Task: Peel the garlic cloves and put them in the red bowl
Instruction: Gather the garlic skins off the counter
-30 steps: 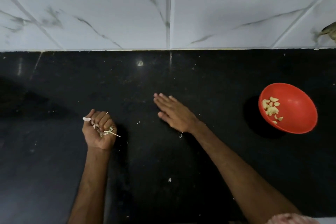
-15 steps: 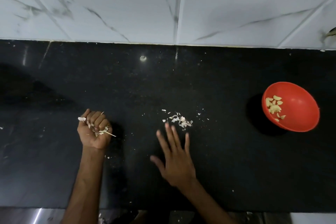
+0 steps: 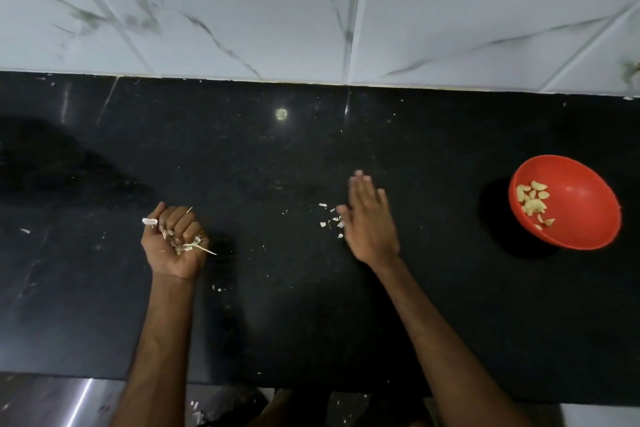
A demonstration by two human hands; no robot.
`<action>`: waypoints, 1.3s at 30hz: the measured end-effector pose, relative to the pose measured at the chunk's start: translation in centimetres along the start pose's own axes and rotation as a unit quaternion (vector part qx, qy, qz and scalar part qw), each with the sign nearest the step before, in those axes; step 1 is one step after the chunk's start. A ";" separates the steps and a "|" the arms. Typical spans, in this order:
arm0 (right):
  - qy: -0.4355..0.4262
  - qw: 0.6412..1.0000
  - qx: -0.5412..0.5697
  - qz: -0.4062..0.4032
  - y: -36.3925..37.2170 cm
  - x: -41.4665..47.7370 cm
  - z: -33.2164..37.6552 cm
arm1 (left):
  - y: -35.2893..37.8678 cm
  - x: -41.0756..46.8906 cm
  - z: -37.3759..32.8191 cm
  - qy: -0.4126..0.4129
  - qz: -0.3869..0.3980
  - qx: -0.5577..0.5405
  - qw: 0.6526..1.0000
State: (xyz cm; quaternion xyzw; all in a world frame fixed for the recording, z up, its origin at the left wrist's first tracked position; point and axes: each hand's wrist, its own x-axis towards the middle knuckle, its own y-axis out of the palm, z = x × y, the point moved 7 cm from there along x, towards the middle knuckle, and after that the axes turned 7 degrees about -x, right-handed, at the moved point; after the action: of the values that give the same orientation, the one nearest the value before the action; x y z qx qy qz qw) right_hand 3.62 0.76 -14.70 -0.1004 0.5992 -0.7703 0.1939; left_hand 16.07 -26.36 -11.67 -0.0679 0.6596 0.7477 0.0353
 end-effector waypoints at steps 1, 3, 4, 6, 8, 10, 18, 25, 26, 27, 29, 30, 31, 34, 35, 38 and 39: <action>-0.048 0.999 0.008 0.020 0.7 0.3 2.5 | -0.1 0.1 0.2 -0.001 -0.003 0.002 1.000; -0.132 0.989 0.044 0.055 1.5 0.2 6.3 | -0.2 0.3 0.7 -0.002 -0.007 0.005 1.000; -0.141 0.982 0.109 0.069 1.1 -0.1 6.9 | -0.3 0.3 0.8 -0.001 -0.009 0.008 1.000; -0.081 0.956 0.282 0.031 -0.7 0.0 4.1 | -0.2 0.3 0.9 -0.005 -0.009 0.009 1.000; 0.024 0.960 0.272 -0.064 -2.3 -0.1 -1.1 | 0.1 -0.1 0.7 -0.008 -0.006 0.001 1.000; 0.065 0.993 0.086 -0.054 -2.2 -0.9 -3.5 | 0.1 -0.6 0.7 -0.005 -0.003 0.002 1.000; -0.204 0.955 0.175 0.126 0.8 0.3 9.2 | 0.6 -0.1 2.9 -0.008 -0.001 0.016 1.000; 0.026 0.972 0.225 -0.060 -3.4 5.7 -3.7 | 0.6 -1.5 2.2 -0.013 0.008 0.020 1.000; 0.037 0.986 0.157 -0.028 -3.1 7.5 -4.4 | 0.4 -1.5 2.5 -0.016 0.009 0.023 1.000; 0.039 0.994 0.106 0.005 -2.7 9.2 -4.5 | 0.2 -1.6 2.8 -0.019 0.008 0.025 0.999; 0.014 0.997 0.061 0.053 -2.4 11.6 -3.0 | -0.3 -1.6 3.6 -0.023 0.001 0.029 0.999; -0.017 0.996 0.056 0.073 -2.1 11.9 -1.6 | -0.6 -1.7 3.9 -0.024 -0.002 0.031 0.999; -0.063 0.993 0.052 0.089 -1.8 11.8 0.0 | -0.8 -1.7 4.1 -0.027 -0.003 0.034 0.999; -0.221 0.966 0.022 0.135 0.4 6.3 4.6 | -1.7 -1.7 4.8 -0.033 -0.008 0.031 0.999; -0.261 0.954 0.027 0.144 0.8 3.6 5.5 | -1.9 -1.7 5.0 -0.034 -0.008 0.031 0.999; -0.270 0.946 0.130 0.120 0.7 -2.3 5.3 | -2.2 -1.6 5.1 -0.036 -0.005 0.027 0.999; -0.230 0.957 0.161 0.079 0.4 -3.3 4.3 | -2.2 -1.4 5.1 -0.036 -0.002 0.026 0.999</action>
State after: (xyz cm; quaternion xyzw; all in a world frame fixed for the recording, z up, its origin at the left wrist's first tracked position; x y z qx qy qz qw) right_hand 8.29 -1.74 -13.74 -0.1941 0.4125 -0.7949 0.4004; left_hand 17.55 -20.98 -13.04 -0.0415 0.6771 0.7321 0.0624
